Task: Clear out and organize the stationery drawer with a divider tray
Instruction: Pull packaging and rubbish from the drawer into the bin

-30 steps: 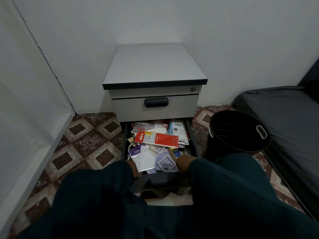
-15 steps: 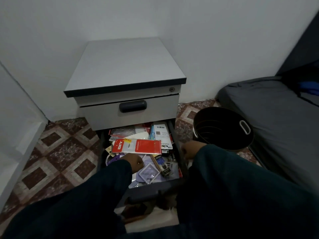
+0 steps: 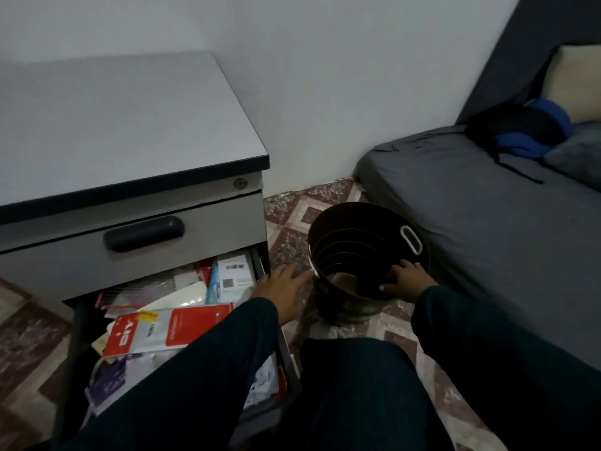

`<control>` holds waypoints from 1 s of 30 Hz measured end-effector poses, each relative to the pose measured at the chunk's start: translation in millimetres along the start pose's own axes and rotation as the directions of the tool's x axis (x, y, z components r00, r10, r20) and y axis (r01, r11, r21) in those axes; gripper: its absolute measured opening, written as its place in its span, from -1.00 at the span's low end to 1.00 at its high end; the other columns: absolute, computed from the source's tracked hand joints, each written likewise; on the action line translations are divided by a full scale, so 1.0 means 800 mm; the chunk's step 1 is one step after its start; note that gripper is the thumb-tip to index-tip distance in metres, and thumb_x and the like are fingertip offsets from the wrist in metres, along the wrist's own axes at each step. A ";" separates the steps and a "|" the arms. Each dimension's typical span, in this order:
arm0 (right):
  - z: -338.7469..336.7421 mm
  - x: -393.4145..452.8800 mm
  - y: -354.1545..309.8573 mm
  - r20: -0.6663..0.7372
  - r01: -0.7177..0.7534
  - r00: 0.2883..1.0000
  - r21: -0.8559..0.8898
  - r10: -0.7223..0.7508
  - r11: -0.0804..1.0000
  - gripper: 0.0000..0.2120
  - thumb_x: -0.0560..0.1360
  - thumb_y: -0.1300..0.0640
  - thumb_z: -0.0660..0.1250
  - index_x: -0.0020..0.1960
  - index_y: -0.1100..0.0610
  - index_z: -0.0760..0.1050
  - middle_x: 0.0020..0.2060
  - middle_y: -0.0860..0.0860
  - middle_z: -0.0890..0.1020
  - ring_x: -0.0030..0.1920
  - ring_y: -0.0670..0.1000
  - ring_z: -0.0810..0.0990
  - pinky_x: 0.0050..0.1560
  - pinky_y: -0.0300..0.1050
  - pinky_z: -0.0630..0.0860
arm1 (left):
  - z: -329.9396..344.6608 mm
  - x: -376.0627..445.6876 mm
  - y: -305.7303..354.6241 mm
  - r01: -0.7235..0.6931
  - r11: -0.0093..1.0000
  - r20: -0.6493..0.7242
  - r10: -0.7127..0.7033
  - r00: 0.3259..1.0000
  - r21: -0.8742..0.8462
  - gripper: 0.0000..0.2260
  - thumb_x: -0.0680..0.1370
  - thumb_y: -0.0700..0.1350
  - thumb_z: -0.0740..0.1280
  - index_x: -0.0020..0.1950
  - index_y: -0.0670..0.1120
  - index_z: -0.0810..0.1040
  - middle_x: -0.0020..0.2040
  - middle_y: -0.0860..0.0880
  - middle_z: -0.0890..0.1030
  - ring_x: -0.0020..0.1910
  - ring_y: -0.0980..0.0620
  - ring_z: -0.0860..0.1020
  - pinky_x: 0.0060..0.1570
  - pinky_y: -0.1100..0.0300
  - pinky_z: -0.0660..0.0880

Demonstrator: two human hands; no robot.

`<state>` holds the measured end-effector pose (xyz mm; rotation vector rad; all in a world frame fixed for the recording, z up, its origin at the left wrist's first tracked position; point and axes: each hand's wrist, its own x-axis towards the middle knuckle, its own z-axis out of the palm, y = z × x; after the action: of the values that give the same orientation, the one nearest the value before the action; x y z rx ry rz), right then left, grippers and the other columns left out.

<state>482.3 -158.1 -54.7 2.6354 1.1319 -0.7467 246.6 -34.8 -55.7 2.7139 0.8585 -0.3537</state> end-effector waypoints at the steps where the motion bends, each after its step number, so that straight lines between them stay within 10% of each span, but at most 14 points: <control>1: 0.004 0.006 0.008 -0.017 -0.040 0.999 0.018 0.040 0.999 -0.44 0.54 -0.16 0.23 0.44 0.06 0.25 0.51 0.13 0.08 0.49 0.28 0.04 0.45 0.17 0.11 | 0.002 0.009 0.005 -0.011 1.000 0.028 0.011 1.000 0.019 -0.43 0.60 -0.06 0.15 0.54 0.14 -0.03 0.56 -0.06 -0.03 0.53 -0.10 -0.04 0.44 -0.10 0.07; 6: 0.016 0.025 0.030 -0.031 -0.231 0.967 0.305 0.252 0.924 -0.44 0.51 0.00 0.33 0.42 0.13 0.21 0.52 0.17 -0.19 0.48 0.33 0.05 0.43 0.21 0.18 | 0.017 0.046 0.024 -0.040 0.986 0.146 0.016 0.989 0.162 -0.32 0.59 -0.14 0.18 0.52 0.21 -0.18 0.52 -0.04 -0.36 0.51 -0.15 -0.30 0.45 -0.22 -0.12; 15: 0.027 0.022 0.018 0.052 -0.212 0.933 0.880 0.357 0.424 -0.27 0.56 0.30 0.20 0.54 0.08 -0.19 0.45 0.22 0.21 0.25 0.39 0.42 -0.11 0.20 0.50 | 0.032 0.052 0.027 -0.075 0.990 0.049 0.070 0.996 0.121 -0.57 0.60 -0.12 0.16 0.46 0.11 0.19 0.53 -0.06 -0.34 0.50 -0.17 -0.32 0.44 -0.27 -0.17; 22: 0.021 -0.005 -0.018 0.003 -0.123 0.976 0.833 0.218 0.539 -0.61 0.53 0.35 0.10 0.36 0.24 0.31 -0.03 0.32 0.58 -0.40 0.22 0.63 -0.46 0.11 0.60 | 0.035 0.024 0.017 -0.169 0.964 -0.016 0.176 0.984 0.206 -0.74 0.63 -0.07 0.11 0.30 0.01 0.40 0.56 -0.09 -0.21 0.52 -0.14 -0.28 0.44 -0.22 -0.24; 27: 0.027 0.002 -0.029 0.057 -0.136 0.986 0.822 0.157 0.552 -0.61 0.53 0.33 0.16 0.34 0.19 0.29 0.03 0.31 0.55 -0.22 0.31 0.63 -0.36 0.23 0.60 | 0.031 0.001 -0.005 -0.114 0.983 -0.012 0.117 0.993 0.142 -0.73 0.64 -0.03 0.08 0.31 0.02 0.40 0.57 -0.06 -0.16 0.53 -0.12 -0.24 0.45 -0.21 -0.23; 30: 0.025 0.005 -0.037 0.021 -0.160 0.978 0.717 0.209 0.678 -0.51 0.52 0.25 0.25 0.42 0.22 0.24 0.25 0.29 0.48 0.14 0.31 0.55 0.05 0.14 0.55 | 0.032 -0.010 -0.017 -0.067 0.994 -0.051 0.071 0.996 0.082 -0.69 0.62 0.00 0.14 0.36 0.04 0.36 0.57 -0.04 -0.17 0.53 -0.09 -0.23 0.45 -0.20 -0.21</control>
<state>455.9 -141.9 -73.0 3.3557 0.6189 -1.2821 228.2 -36.4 -79.4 2.8312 0.7778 -0.3081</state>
